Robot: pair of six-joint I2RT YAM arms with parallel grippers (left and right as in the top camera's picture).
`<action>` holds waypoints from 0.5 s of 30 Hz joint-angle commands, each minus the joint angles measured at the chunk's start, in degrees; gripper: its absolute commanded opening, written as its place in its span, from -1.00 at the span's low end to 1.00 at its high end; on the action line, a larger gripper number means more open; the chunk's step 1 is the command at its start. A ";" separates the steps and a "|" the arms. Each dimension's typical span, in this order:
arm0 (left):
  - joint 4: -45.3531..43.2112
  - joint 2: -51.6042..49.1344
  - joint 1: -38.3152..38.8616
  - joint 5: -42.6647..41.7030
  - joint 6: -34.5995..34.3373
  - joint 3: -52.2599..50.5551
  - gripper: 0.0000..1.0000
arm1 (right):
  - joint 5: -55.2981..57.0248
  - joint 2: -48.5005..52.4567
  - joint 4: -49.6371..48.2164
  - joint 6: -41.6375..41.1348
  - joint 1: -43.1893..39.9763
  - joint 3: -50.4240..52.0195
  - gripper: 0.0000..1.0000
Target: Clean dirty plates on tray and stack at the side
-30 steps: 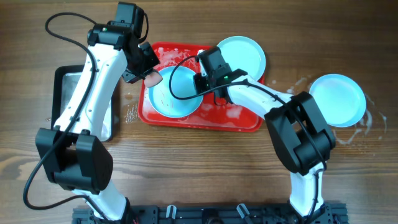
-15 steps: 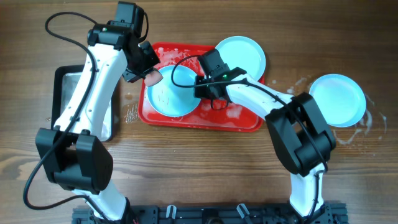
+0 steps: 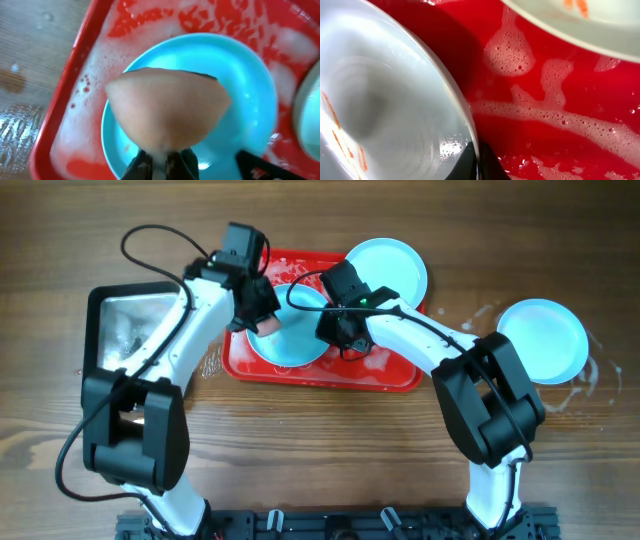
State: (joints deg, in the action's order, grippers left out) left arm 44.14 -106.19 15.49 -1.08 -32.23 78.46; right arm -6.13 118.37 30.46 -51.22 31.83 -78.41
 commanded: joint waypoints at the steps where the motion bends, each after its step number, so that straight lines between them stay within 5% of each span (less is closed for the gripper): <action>1: -6.62 0.31 1.05 -0.44 13.68 -5.31 -0.92 | 3.26 0.46 -0.28 -1.25 -0.28 1.11 -0.91; 7: -12.37 0.00 2.40 -1.25 24.13 -10.64 -0.92 | 2.16 0.46 -0.94 0.20 -0.28 1.11 -0.91; 15: -15.87 -3.26 2.51 0.55 23.19 -11.72 -0.92 | 0.48 0.46 -1.70 0.26 -0.26 1.14 -0.91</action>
State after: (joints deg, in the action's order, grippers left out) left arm 30.52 -107.48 18.00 -1.56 -9.69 67.33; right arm -5.89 118.37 28.73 -51.16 31.83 -78.13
